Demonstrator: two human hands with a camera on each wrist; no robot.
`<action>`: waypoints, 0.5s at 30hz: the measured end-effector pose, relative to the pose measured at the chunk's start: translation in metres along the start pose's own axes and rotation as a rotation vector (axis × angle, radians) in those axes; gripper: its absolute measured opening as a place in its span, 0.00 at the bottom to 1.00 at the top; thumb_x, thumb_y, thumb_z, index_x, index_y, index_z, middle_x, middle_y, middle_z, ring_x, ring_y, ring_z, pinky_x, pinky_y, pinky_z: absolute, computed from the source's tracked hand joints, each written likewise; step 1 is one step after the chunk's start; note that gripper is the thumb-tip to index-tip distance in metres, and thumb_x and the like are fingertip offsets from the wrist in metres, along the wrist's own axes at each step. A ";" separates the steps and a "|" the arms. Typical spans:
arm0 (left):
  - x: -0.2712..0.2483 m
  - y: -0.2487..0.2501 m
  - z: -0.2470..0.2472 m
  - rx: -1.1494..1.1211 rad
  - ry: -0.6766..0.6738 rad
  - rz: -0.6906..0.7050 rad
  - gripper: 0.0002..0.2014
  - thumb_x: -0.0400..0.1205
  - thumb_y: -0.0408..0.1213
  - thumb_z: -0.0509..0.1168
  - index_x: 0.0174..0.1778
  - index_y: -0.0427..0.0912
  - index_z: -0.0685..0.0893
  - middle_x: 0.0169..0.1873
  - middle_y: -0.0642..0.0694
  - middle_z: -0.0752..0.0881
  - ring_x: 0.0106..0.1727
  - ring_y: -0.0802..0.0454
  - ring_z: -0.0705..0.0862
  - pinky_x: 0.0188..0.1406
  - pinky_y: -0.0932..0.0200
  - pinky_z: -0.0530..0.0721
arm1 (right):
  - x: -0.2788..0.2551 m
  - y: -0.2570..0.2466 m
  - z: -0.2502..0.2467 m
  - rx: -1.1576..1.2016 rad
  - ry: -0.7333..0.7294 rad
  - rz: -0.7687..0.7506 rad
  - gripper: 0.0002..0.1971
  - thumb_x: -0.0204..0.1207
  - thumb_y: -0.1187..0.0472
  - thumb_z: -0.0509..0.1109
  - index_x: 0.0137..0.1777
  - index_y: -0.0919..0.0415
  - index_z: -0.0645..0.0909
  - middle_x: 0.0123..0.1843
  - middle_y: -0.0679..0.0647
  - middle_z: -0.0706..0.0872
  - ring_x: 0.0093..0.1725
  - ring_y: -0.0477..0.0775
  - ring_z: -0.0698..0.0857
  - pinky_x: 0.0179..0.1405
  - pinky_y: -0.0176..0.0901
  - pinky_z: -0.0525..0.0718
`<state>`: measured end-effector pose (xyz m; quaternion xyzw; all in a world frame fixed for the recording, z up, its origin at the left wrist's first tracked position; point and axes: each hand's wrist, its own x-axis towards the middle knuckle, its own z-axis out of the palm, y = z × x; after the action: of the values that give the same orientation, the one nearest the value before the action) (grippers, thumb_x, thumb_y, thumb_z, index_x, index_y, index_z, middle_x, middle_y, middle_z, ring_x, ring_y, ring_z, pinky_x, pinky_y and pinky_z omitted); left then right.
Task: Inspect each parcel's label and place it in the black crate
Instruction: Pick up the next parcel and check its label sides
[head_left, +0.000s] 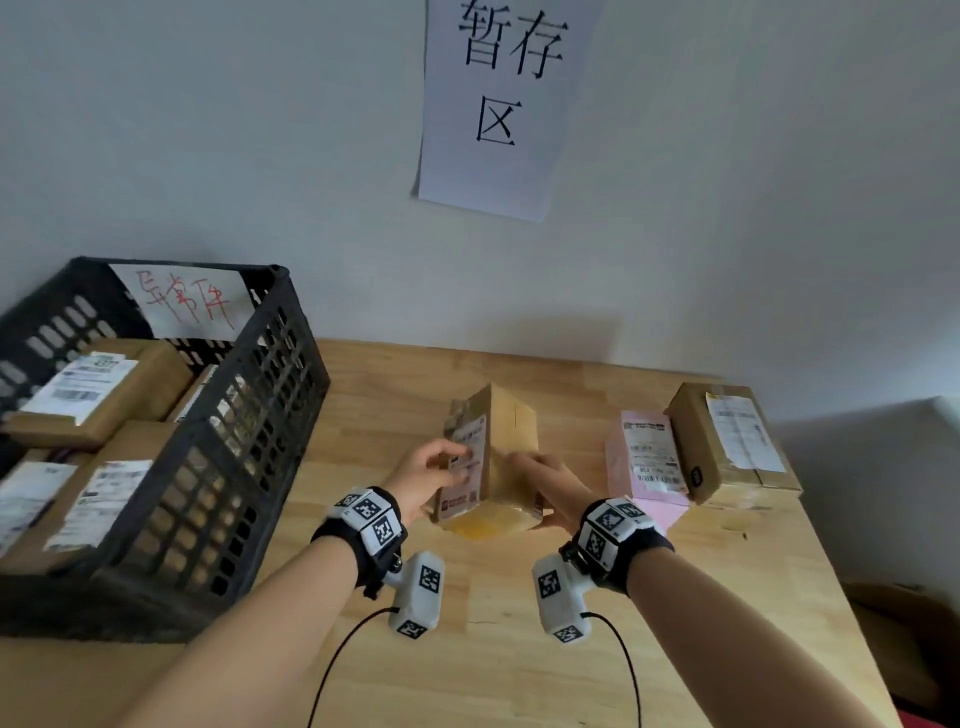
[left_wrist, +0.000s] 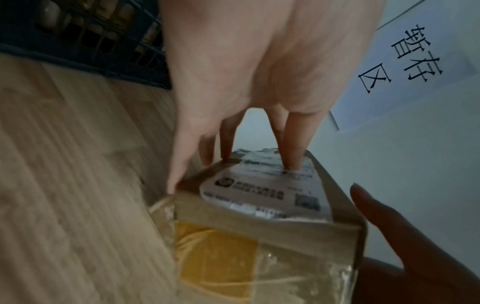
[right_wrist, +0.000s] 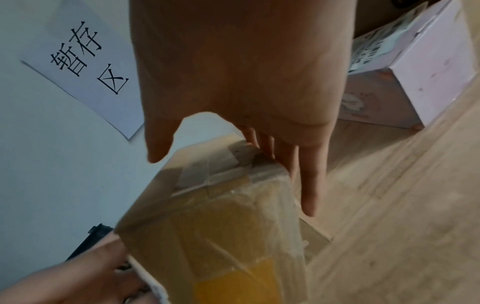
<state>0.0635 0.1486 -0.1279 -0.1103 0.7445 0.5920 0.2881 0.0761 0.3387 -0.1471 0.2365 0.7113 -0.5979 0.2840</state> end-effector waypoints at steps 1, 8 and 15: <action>-0.004 0.000 0.008 0.014 0.019 -0.007 0.11 0.79 0.28 0.68 0.51 0.50 0.82 0.60 0.43 0.82 0.62 0.39 0.80 0.57 0.28 0.80 | -0.007 0.005 -0.004 -0.003 -0.053 0.008 0.37 0.70 0.40 0.73 0.73 0.56 0.64 0.67 0.58 0.76 0.63 0.62 0.80 0.57 0.62 0.85; -0.031 -0.013 0.052 0.105 0.099 -0.103 0.36 0.67 0.22 0.77 0.63 0.49 0.66 0.58 0.44 0.79 0.61 0.44 0.79 0.52 0.36 0.86 | -0.032 0.048 -0.041 -0.058 -0.230 0.010 0.33 0.71 0.50 0.75 0.73 0.58 0.67 0.63 0.58 0.80 0.61 0.60 0.81 0.57 0.58 0.84; -0.045 -0.033 0.078 0.072 0.132 -0.160 0.32 0.74 0.20 0.71 0.72 0.36 0.68 0.45 0.45 0.81 0.41 0.51 0.84 0.33 0.56 0.84 | -0.051 0.089 -0.064 -0.218 -0.307 0.124 0.35 0.65 0.47 0.74 0.73 0.54 0.72 0.72 0.58 0.78 0.70 0.65 0.77 0.70 0.63 0.73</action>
<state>0.1401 0.2056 -0.1406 -0.1976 0.7716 0.5313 0.2887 0.1651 0.4171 -0.1677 0.1539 0.7043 -0.5277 0.4491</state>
